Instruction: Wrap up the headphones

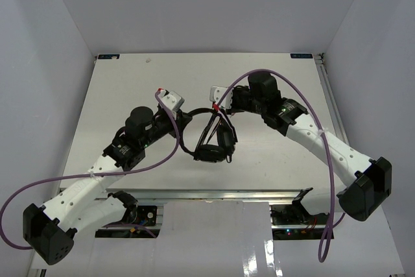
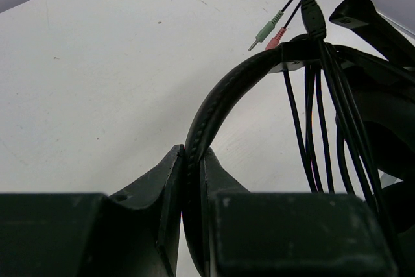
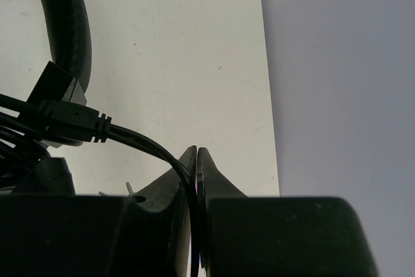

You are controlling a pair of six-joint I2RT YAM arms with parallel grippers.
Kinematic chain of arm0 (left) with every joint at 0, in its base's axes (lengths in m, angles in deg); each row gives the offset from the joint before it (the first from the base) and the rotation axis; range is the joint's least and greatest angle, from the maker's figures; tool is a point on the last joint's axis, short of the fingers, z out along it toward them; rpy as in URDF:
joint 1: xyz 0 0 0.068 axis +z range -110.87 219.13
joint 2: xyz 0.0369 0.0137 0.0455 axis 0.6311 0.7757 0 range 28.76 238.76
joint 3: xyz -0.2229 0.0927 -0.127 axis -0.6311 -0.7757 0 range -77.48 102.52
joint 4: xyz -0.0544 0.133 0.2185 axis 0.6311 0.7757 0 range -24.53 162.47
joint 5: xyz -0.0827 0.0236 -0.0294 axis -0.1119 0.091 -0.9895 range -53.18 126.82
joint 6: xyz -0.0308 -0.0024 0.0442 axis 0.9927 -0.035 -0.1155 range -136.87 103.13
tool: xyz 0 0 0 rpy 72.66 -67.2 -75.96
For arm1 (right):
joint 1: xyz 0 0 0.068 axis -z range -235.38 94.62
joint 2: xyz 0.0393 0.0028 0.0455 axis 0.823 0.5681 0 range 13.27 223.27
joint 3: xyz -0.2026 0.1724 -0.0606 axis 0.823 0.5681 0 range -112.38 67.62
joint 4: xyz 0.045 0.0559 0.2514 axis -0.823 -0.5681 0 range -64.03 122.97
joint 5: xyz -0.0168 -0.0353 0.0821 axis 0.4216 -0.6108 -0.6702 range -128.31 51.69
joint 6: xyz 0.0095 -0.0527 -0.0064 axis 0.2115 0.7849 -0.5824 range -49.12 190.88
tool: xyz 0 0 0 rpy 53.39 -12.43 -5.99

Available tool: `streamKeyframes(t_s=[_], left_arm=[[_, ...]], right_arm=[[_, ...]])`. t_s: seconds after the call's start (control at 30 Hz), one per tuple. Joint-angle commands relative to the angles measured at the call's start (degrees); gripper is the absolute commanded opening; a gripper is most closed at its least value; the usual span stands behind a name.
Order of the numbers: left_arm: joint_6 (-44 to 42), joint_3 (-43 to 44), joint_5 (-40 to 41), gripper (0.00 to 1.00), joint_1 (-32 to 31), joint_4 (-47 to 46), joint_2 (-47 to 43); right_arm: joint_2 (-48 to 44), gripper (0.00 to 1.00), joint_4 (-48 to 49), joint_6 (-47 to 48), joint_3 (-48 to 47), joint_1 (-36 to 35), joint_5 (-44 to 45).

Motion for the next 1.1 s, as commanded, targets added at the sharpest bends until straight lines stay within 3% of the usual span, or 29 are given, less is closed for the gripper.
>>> streamKeyframes(t_s=[0.0, 0.37, 0.73, 0.97, 1.07], left_arm=[[-0.8, 0.9, -3.4, 0.00, -0.6, 2.4, 0.2], [0.3, 6.0, -4.7, 0.00, -0.5, 1.8, -0.2], [2.4, 10.7, -3.0, 0.00, -0.6, 0.9, 1.5], [3.8, 11.8, -1.1, 0.00, -0.6, -1.4, 2.9], [4.3, 12.7, -1.0, 0.00, -0.6, -2.7, 3.7]], right_arm=[[-2.3, 0.08, 3.4, -4.7, -2.5, 3.3, -1.0], [-4.0, 0.08, 3.8, -6.8, 4.9, 4.7, -5.4], [-3.6, 0.12, 3.9, -13.0, 7.8, 5.4, -18.9], [-2.8, 0.22, 6.5, -20.1, 9.8, 7.9, -29.3], [-2.0, 0.32, 8.7, -26.1, 10.0, 9.5, -33.8]])
